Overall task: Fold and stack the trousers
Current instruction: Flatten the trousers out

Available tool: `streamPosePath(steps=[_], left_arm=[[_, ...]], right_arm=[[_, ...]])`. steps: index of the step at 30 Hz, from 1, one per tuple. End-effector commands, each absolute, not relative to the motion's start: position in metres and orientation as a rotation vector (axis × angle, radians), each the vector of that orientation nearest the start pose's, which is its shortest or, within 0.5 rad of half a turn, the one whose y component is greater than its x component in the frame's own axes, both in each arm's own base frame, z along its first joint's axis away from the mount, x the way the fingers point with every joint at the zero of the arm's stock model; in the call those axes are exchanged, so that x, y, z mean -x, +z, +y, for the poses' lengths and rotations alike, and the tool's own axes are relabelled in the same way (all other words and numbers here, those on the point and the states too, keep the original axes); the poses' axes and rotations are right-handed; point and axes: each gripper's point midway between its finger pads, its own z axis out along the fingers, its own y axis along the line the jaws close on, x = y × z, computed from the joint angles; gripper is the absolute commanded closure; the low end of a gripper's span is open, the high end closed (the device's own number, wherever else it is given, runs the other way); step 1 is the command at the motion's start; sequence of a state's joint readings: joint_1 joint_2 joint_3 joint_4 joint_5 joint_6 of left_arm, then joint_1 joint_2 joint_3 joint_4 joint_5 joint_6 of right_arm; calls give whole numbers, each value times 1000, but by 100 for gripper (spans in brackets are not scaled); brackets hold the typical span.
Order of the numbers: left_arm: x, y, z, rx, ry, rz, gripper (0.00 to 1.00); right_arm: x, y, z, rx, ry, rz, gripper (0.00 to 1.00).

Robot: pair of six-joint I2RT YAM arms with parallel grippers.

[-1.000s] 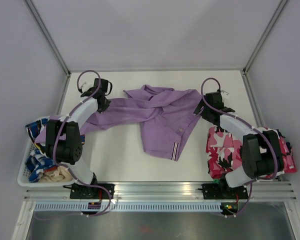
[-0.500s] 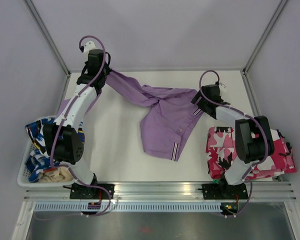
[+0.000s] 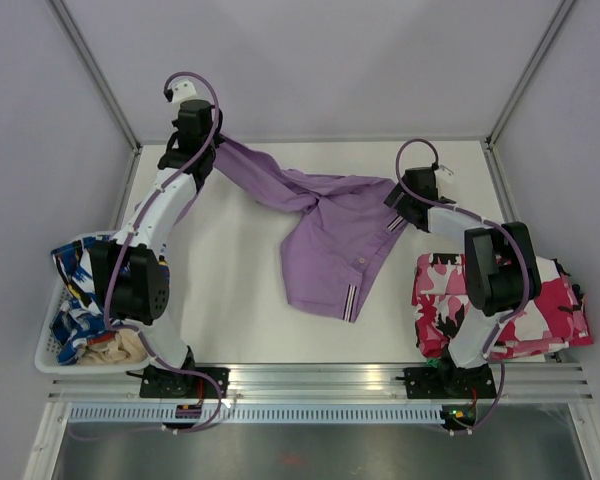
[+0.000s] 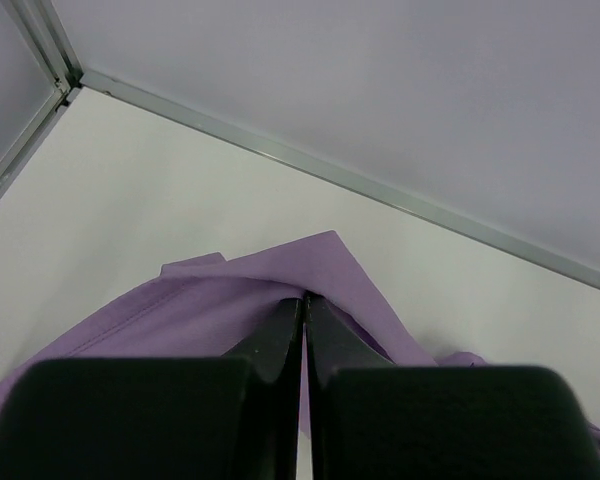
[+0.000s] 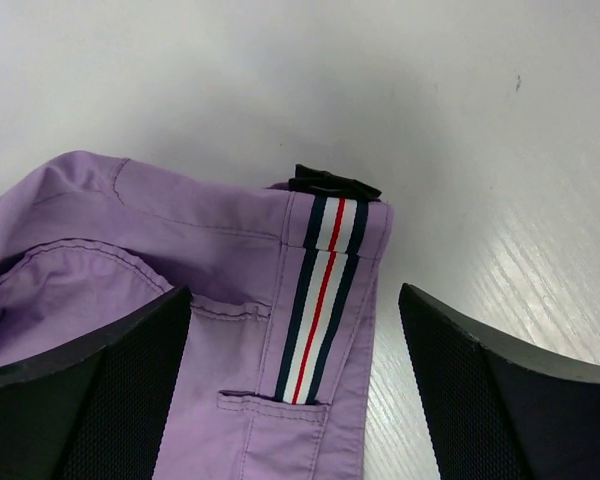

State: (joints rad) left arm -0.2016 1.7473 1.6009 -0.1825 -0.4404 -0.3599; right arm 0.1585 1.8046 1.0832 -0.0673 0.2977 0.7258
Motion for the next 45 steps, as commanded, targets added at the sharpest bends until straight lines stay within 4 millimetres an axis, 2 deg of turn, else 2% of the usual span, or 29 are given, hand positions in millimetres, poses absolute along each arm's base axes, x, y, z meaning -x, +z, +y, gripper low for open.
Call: streamPosePath(steps=[1, 4, 7, 8, 10, 12, 13, 15, 18, 19, 21, 22, 24, 25, 26, 27, 28, 29, 32, 33, 34, 35, 37, 39, 40, 41, 42, 43, 45], left_arm=[[-536, 302, -41, 422, 53, 1747, 98], [-536, 300, -40, 423, 58, 1752, 98], [-535, 302, -38, 425, 66, 1747, 98], [-536, 303, -38, 422, 66, 1745, 98], [-537, 305, -39, 415, 64, 1740, 98], [-537, 310, -40, 409, 55, 1731, 98], [-537, 315, -43, 396, 37, 1723, 98], [-536, 324, -44, 381, 27, 1709, 98], [-531, 358, -46, 350, 4, 1658, 98], [-525, 375, -45, 344, -2, 1631, 98], [-515, 407, -41, 336, -1, 1572, 98], [-504, 431, -38, 338, -8, 1526, 98], [-488, 464, -33, 341, -14, 1453, 98], [-479, 478, -31, 342, -19, 1419, 98], [-459, 506, -26, 346, -36, 1349, 98], [-447, 519, -22, 346, -31, 1316, 98], [-434, 533, -19, 351, -34, 1282, 98], [-408, 557, -13, 358, -45, 1219, 98], [-365, 594, -7, 341, -75, 1105, 98], [-334, 616, -2, 335, -88, 1042, 98], [-318, 628, 1, 335, -98, 1007, 98], [-286, 650, 7, 327, -104, 941, 98], [-252, 669, 14, 328, -108, 881, 98], [-212, 695, 22, 322, -115, 799, 98], [-191, 705, 26, 325, -116, 767, 98], [-180, 712, 29, 324, -113, 751, 98], [-148, 733, 38, 338, -105, 686, 98], [-135, 744, 43, 335, -78, 683, 98], [-106, 759, 52, 351, -65, 625, 98]], right_arm=[[-472, 61, 42, -782, 78, 2129, 9], [-480, 51, 46, -761, 86, 2155, 10], [-486, 47, 46, -746, 66, 2158, 23], [-488, 48, 45, -744, 65, 2149, 39], [-493, 54, 43, -734, 65, 2113, 55], [-499, 62, 41, -699, 57, 2074, 81], [-501, 67, 38, -701, 41, 2057, 99], [-504, 80, 32, -651, 2, 2045, 100], [-510, 129, 31, -578, 9, 1973, 100], [-509, 168, 31, -526, 25, 1909, 100], [-508, 215, 33, -473, 58, 1821, 100], [-504, 265, 39, -391, 104, 1741, 100], [-496, 317, 50, -301, 168, 1659, 100], [-485, 368, 60, -228, 233, 1574, 100], [-476, 388, 62, -203, 246, 1543, 100], [-468, 407, 63, -194, 263, 1508, 100], [-447, 447, 63, -174, 290, 1424, 100], [-434, 464, 70, -115, 323, 1388, 100], [-381, 525, 77, -39, 397, 1238, 100], [-367, 540, 79, -19, 415, 1208, 100], [-339, 570, 80, 12, 435, 1145, 100], [-321, 586, 90, 82, 471, 1114, 100], [-277, 629, 94, 147, 506, 1022, 100], [-246, 656, 100, 209, 541, 965, 100], [-222, 680, 99, 210, 562, 917, 100], [-208, 692, 99, 222, 571, 889, 100], [-199, 701, 98, 223, 581, 870, 100], [-168, 724, 99, 223, 644, 806, 100], [-165, 727, 102, 236, 668, 802, 100]])
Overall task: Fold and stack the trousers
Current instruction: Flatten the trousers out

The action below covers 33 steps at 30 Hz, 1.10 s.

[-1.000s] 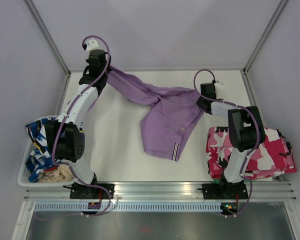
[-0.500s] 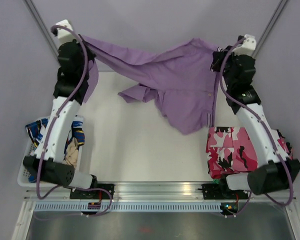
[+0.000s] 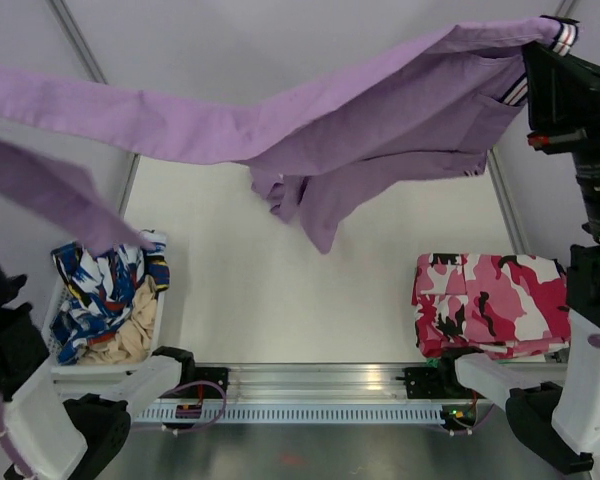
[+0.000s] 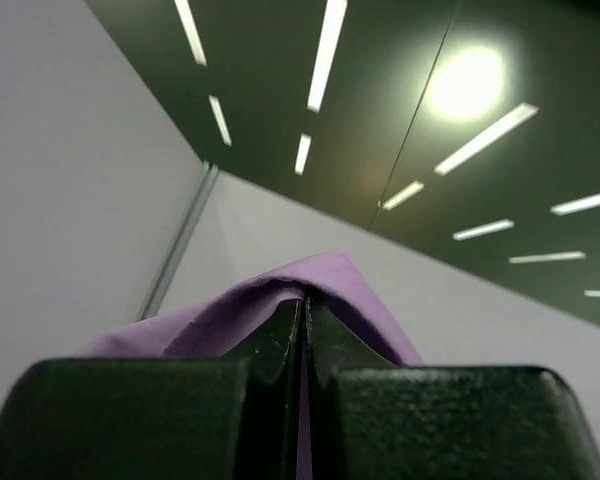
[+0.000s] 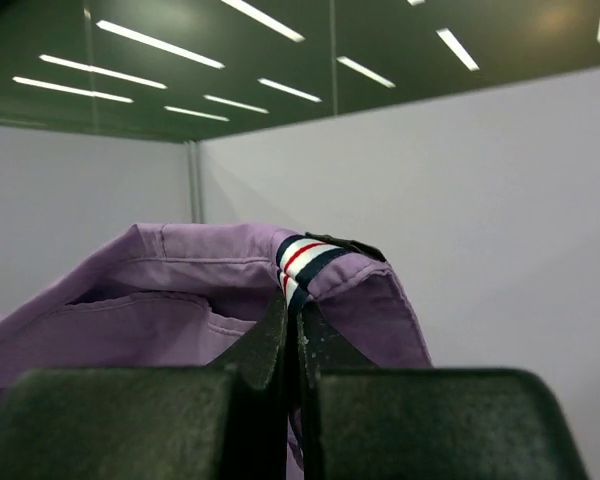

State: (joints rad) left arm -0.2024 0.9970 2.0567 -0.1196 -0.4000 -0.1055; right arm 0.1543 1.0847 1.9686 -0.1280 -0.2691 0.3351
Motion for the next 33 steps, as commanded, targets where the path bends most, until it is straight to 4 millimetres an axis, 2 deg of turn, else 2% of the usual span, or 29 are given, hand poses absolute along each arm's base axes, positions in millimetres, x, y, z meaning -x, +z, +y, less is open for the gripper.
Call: streamPosePath(steps=[1, 2, 3, 4, 5, 7, 8, 9, 10, 11, 12, 13, 14, 15, 16, 18, 19, 20, 21, 22, 23, 24, 25, 26, 27, 28, 29, 31, 33], left_arm=[[-105, 762, 54, 353, -48, 628, 98], [-90, 768, 60, 360, -23, 600, 98], [-91, 768, 61, 364, -18, 604, 98], [-98, 766, 60, 365, -13, 620, 98], [-112, 759, 58, 367, -9, 656, 98], [-147, 743, 52, 369, -3, 742, 98], [-187, 721, 43, 367, -5, 827, 98], [-206, 709, 38, 370, -15, 864, 98], [-244, 682, 30, 373, -23, 941, 98], [-264, 668, 21, 358, -38, 982, 98], [-282, 655, 15, 350, -49, 1020, 98], [-309, 629, 6, 346, -65, 1086, 98], [-336, 612, -4, 320, -78, 1132, 98], [-355, 596, -10, 314, -82, 1171, 98], [-373, 579, -15, 315, -90, 1212, 98], [-421, 532, -27, 307, -83, 1315, 98], [-439, 507, -31, 315, -80, 1361, 98], [-452, 490, -32, 326, -68, 1385, 98], [-478, 466, -34, 343, -53, 1408, 98], [-491, 442, -32, 375, -25, 1440, 98], [-504, 424, -31, 388, -2, 1469, 98], [-533, 388, -35, 393, 27, 1522, 98], [-547, 379, -35, 399, 41, 1532, 98], [-560, 363, -36, 407, 65, 1558, 98], [-574, 347, -37, 409, 80, 1585, 98], [-601, 317, -42, 402, 104, 1643, 98], [-613, 303, -45, 402, 113, 1669, 98], [-644, 271, -52, 404, 118, 1727, 98], [-660, 256, -59, 385, 103, 1741, 98]], right_arm=[[-156, 733, 102, 234, 692, 795, 100], [-159, 732, 100, 212, 689, 808, 100], [-170, 729, 97, 180, 673, 837, 100], [-188, 718, 83, 87, 624, 900, 100], [-203, 709, 77, 39, 590, 943, 100], [-252, 665, 66, -71, 517, 1110, 100], [-276, 645, 58, -122, 462, 1171, 100], [-304, 610, 56, -159, 423, 1263, 100], [-320, 590, 53, -182, 386, 1310, 100], [-336, 570, 53, -189, 366, 1360, 100], [-355, 539, 54, -197, 346, 1419, 100], [-364, 525, 53, -208, 332, 1440, 100], [-375, 508, 50, -223, 305, 1463, 100], [-389, 483, 48, -234, 286, 1495, 100], [-398, 470, 47, -246, 273, 1517, 100], [-426, 430, 41, -269, 248, 1578, 100], [-436, 417, 40, -277, 250, 1590, 100], [-454, 390, 38, -288, 249, 1633, 100], [-468, 375, 32, -317, 277, 1627, 100], [-479, 361, 27, -343, 289, 1637, 100], [-499, 326, 21, -381, 288, 1691, 100], [-512, 318, 6, -435, 303, 1675, 100], [-522, 303, -7, -475, 295, 1690, 100], [-542, 275, -17, -514, 284, 1731, 100], [-550, 265, -32, -545, 266, 1734, 100], [-559, 253, -38, -558, 258, 1751, 100], [-575, 236, -44, -564, 242, 1777, 100], [-589, 218, -51, -536, 204, 1814, 100], [-607, 202, -52, -514, 190, 1841, 100]])
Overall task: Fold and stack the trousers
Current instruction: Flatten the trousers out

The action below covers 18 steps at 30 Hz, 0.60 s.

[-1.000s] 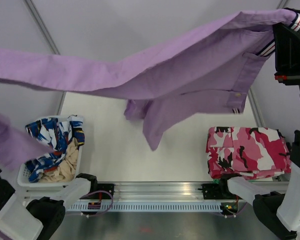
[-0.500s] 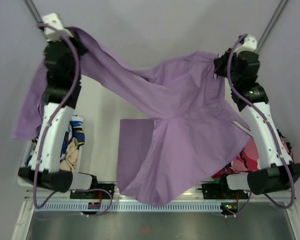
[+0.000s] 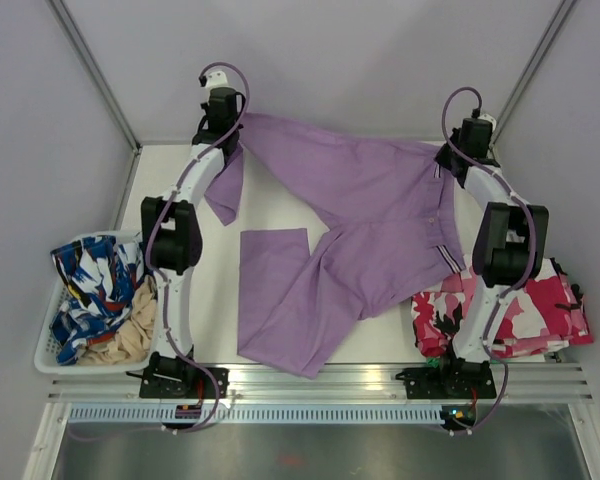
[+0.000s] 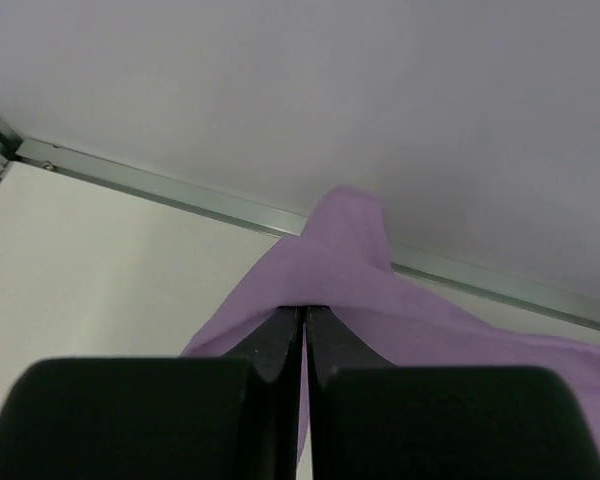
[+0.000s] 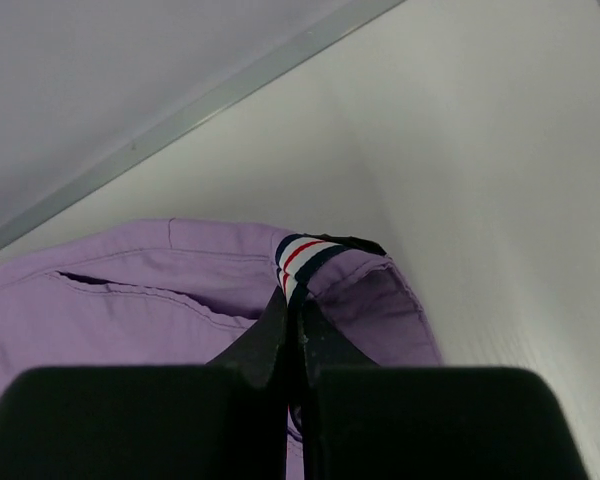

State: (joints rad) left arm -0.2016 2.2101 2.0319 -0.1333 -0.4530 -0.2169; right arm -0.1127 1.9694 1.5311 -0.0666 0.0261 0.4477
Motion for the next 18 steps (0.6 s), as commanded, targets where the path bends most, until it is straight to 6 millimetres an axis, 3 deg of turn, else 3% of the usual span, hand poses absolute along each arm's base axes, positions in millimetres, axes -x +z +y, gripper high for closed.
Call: streamPosePath(steps=[1, 5, 7, 10, 11, 13, 14, 15, 16, 18], left_arm=[[-672, 247, -65, 357, 88, 1738, 98], [-687, 223, -83, 175, 62, 1758, 98], [-687, 212, -91, 116, 41, 1789, 93], [-679, 195, -98, 83, 12, 1856, 65], [-673, 196, -96, 91, 15, 1873, 45], [-663, 188, -90, 124, 39, 1910, 28], [-657, 187, -86, 144, 54, 1923, 7], [-646, 190, -80, 191, 62, 1943, 1], [-639, 193, -72, 238, 94, 1950, 0], [-617, 191, -59, 385, 99, 2013, 0]], right_arm=[[-617, 192, -52, -484, 183, 1857, 100], [-633, 166, -60, -452, 129, 1886, 100], [-638, 156, -66, -447, 90, 1897, 100], [-650, 144, -77, -456, 63, 1902, 100], [-657, 144, -82, -455, 66, 1893, 100], [-665, 135, -85, -455, 68, 1901, 100], [-672, 147, -89, -448, 67, 1879, 100], [-674, 146, -89, -441, 60, 1888, 100], [-677, 139, -91, -437, 55, 1903, 100], [-683, 151, -92, -427, 47, 1890, 100]])
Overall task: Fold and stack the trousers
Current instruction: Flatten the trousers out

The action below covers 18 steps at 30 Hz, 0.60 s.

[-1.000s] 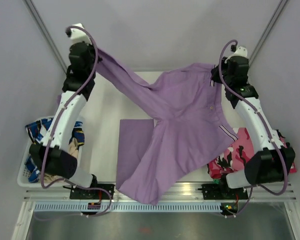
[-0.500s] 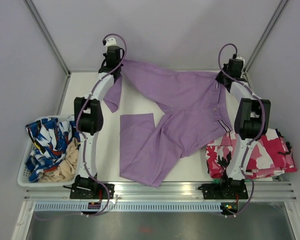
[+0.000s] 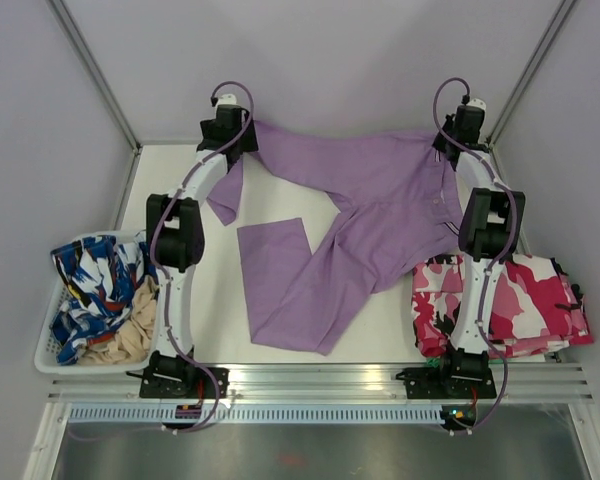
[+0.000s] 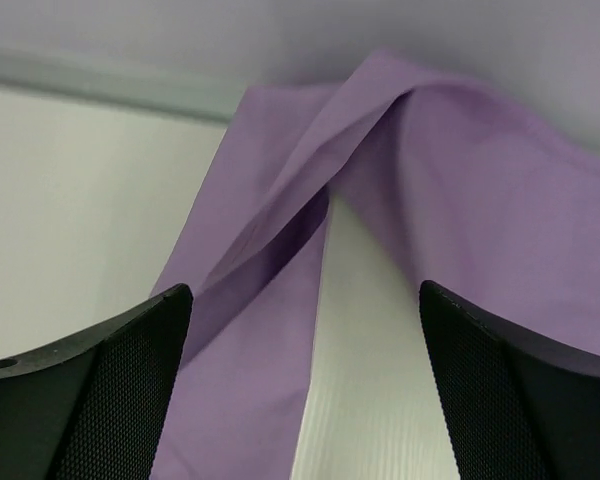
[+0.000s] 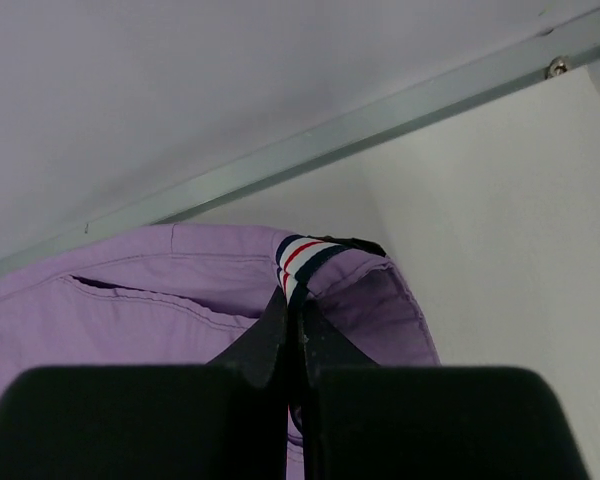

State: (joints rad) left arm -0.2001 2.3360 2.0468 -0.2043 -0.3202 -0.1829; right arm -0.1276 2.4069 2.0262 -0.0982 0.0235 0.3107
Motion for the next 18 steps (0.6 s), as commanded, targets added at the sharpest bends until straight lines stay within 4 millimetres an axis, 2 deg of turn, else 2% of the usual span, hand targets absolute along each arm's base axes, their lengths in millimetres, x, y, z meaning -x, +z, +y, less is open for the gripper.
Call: streamPosePath(steps=[1, 2, 3, 5, 6, 7, 8, 9, 10, 14, 18], left_arm=[[-607, 187, -50, 467, 114, 2036, 0], [-600, 182, -43, 625, 52, 2040, 1], [-586, 163, -39, 703, 43, 2093, 1], [-563, 145, -31, 818, 38, 2132, 1], [-545, 114, -25, 892, 57, 2167, 2], [-547, 123, -27, 908, -3, 2127, 2], [-543, 119, -28, 920, -23, 2127, 3], [-534, 106, -26, 932, -25, 2148, 3], [-534, 109, -28, 926, -42, 2141, 3], [-527, 97, -28, 833, -13, 2204, 5], [-512, 67, -28, 819, 8, 2265, 13]], right_arm=[[-684, 150, -95, -428, 32, 1889, 100], [-684, 152, -98, -435, 27, 1883, 100], [-683, 151, -99, -439, 19, 1883, 100], [-680, 150, -104, -455, 18, 1887, 100], [-678, 150, -105, -457, 24, 1890, 100], [-677, 155, -104, -453, 31, 1885, 100], [-673, 151, -105, -454, 32, 1897, 100], [-671, 150, -106, -449, 25, 1905, 100], [-668, 151, -106, -443, 15, 1914, 100], [-662, 151, -110, -443, 8, 1923, 100], [-659, 149, -112, -443, -3, 1937, 100]])
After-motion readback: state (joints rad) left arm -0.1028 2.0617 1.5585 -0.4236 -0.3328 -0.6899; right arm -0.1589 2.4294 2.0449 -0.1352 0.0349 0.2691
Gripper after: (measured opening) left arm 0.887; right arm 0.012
